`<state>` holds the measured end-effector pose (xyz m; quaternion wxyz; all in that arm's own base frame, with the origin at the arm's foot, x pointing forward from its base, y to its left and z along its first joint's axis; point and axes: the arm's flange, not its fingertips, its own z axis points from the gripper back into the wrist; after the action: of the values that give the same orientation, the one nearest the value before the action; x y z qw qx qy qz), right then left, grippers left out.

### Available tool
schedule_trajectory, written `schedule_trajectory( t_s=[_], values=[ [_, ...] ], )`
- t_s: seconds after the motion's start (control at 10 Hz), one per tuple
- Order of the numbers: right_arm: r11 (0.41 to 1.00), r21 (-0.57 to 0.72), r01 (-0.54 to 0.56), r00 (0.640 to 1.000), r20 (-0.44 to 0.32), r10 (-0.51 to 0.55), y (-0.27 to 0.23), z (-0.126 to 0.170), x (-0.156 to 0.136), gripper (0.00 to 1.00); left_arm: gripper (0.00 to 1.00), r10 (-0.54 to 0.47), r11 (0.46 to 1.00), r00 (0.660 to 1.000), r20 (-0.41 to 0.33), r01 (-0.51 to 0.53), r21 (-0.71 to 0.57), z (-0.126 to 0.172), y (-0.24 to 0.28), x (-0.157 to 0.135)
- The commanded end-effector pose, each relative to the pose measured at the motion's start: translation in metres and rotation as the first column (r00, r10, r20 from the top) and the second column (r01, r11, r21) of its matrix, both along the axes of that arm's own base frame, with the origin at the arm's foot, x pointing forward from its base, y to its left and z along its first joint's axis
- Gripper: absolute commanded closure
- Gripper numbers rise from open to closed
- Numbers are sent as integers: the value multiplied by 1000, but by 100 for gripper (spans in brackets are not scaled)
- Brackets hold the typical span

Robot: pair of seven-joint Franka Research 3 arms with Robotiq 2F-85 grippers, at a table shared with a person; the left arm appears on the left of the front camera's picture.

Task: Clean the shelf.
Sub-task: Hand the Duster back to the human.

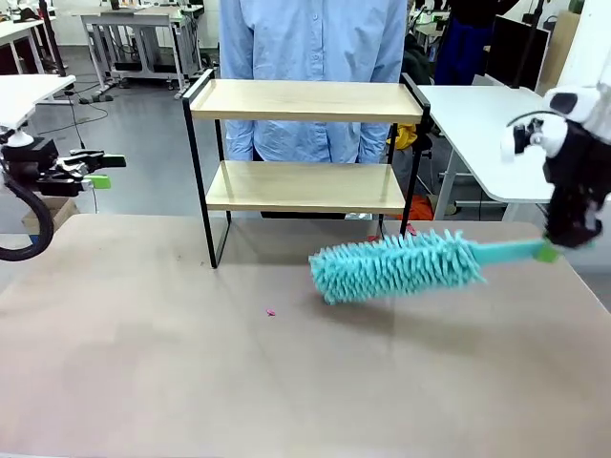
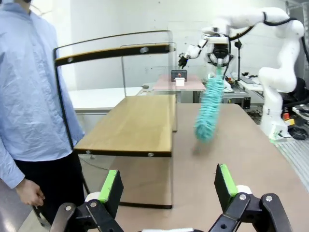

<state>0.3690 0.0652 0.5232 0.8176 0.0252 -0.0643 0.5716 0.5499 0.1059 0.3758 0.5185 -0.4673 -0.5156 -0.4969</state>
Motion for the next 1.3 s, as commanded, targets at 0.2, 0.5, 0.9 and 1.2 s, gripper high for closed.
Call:
schedule_trajectory(
  t_s=[0.2,0.5,0.9,1.2],
  values=[
    [905,281,-320,946,143,290,-14,-1,64,87,0,73,997,992,-107,-74,0,23,-7,-109],
    [772,373,-514,857,261,444,-14,4,78,87,0,151,989,978,-142,-149,19,23,-25,-155],
    [751,344,-564,825,272,495,-10,-1,72,87,0,134,991,970,-202,-134,17,17,-49,-187],
    [736,361,-572,820,276,502,-9,-1,65,87,0,130,991,974,-186,-130,12,10,-36,-174]
  ],
)
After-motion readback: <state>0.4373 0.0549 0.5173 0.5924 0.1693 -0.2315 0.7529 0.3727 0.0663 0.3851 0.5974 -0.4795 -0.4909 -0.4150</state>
